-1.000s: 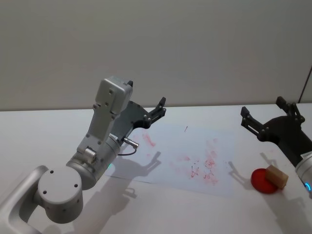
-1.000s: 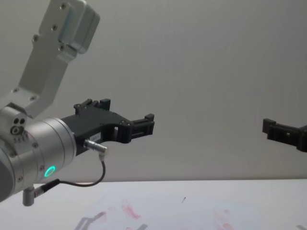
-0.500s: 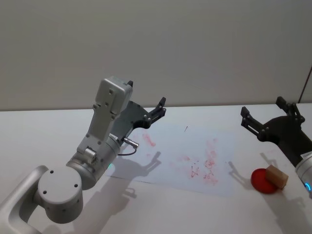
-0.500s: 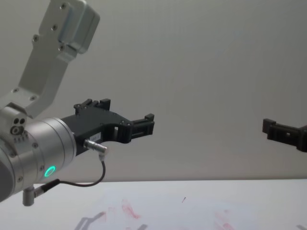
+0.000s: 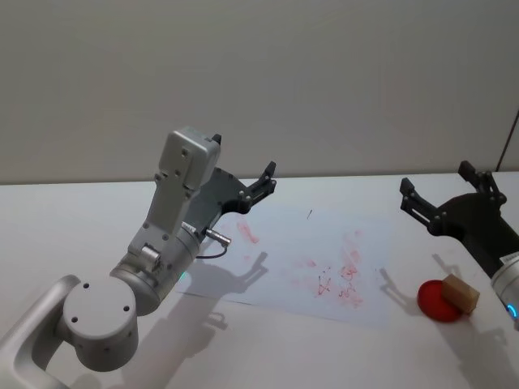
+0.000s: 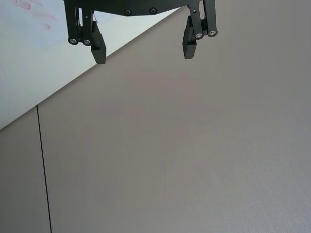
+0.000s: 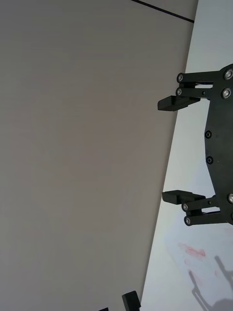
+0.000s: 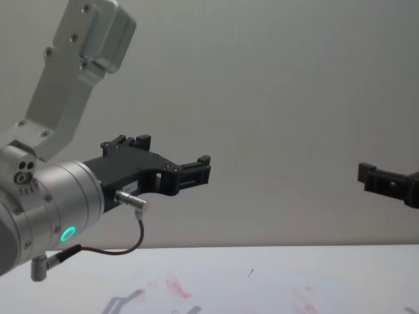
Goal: Use the one hand to pick up the stamp and affix it onto the A4 paper.
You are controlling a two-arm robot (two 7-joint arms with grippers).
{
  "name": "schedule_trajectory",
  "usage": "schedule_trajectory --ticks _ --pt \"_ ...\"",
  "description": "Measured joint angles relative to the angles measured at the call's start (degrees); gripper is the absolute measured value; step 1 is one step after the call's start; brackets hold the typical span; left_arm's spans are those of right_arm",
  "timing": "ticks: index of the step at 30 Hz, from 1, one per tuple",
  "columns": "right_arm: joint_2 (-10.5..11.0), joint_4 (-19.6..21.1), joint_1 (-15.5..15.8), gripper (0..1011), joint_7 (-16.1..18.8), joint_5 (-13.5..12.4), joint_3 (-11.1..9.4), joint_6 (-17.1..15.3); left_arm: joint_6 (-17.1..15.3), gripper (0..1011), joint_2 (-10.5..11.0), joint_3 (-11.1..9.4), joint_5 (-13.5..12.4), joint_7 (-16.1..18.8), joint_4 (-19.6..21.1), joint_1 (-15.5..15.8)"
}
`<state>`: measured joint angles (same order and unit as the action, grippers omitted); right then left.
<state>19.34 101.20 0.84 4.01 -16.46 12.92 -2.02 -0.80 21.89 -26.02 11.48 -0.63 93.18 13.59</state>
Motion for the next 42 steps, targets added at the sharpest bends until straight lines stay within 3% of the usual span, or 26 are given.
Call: schedule_trajectory --ticks 12,31,42 --pt "1.9 0.9 1.6 1001 1.0 -0.1 -0.8 -2.3 0.0 1001 0.0 0.0 0.0 0.0 0.0 0.0" --pt "8.4 3.4 8.3 1001 1.1 0.1 -3.5 -9.5 0.0 1001 0.0 0.0 0.0 0.0 0.0 0.0" --pt "9.9 2.9 9.3 1001 3.3 1.0 -3.9 -13.1 0.0 1001 0.0 0.0 0.0 0.0 0.0 0.0"
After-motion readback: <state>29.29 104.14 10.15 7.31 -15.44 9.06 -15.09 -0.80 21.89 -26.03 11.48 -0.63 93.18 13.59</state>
